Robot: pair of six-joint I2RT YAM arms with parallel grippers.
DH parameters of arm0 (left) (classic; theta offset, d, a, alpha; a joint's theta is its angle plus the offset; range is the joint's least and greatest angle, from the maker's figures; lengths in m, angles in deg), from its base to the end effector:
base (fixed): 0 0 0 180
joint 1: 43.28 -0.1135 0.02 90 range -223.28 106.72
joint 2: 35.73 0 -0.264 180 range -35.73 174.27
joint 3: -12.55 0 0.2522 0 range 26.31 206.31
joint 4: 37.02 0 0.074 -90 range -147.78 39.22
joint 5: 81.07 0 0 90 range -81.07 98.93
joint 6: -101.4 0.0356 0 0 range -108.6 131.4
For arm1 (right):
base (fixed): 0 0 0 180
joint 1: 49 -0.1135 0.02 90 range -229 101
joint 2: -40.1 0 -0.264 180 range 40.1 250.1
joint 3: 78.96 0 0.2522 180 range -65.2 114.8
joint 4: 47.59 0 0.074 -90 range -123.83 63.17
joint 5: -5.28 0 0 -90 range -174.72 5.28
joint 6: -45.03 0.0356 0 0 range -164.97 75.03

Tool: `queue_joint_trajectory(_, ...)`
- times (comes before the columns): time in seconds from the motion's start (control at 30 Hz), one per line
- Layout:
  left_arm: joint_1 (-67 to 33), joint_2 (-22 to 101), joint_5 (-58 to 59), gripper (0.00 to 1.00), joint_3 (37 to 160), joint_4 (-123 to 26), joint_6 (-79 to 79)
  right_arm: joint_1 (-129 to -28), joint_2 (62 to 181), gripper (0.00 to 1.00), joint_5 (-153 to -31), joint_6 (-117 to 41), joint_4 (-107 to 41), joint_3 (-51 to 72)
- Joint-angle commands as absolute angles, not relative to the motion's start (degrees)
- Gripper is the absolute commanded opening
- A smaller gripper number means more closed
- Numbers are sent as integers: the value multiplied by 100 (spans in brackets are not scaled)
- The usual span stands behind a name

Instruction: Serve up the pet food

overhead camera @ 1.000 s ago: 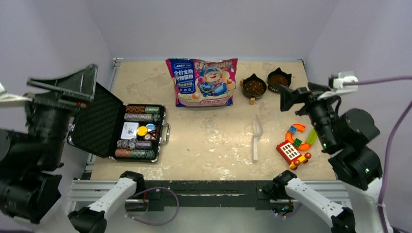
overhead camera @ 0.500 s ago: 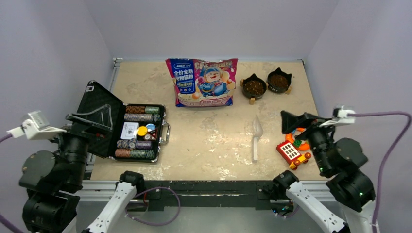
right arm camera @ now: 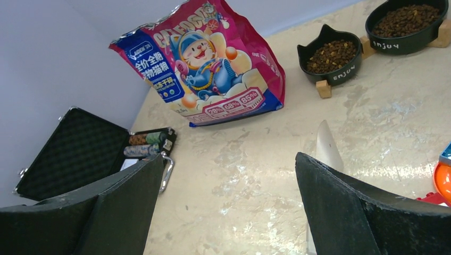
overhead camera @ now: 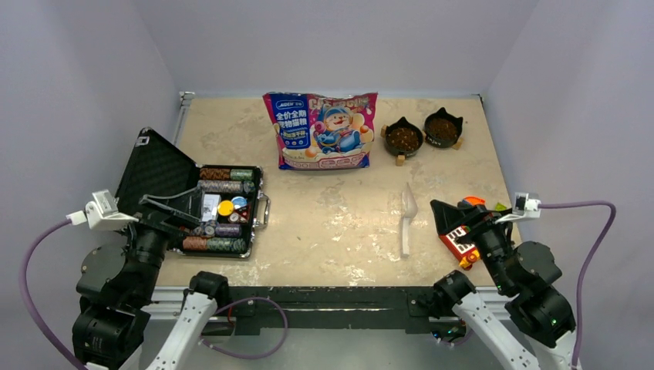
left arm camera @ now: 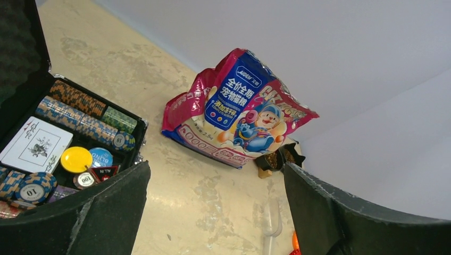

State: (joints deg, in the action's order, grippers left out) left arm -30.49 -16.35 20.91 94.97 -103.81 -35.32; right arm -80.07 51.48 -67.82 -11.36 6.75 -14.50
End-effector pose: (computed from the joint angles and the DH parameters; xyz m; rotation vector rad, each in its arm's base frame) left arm -0.0043 0.0086 0.4188 -0.6418 1.5436 -0.6218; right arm 0.0231 0.0018 0.3648 0.2700 1.6068 0.6414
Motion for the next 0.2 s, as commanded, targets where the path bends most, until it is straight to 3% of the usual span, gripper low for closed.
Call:
queue_joint_trajectory(0.0,-3072,-1720,1918,99,9426,-9922,-3402,-8003,4898,99,-6846,-1018,262,-1693)
queue_joint_trajectory(0.17,-3072,-1614,2082,99,9665,-9878,-3121,-8005,5039,99,-6630,-1241,327,-1383)
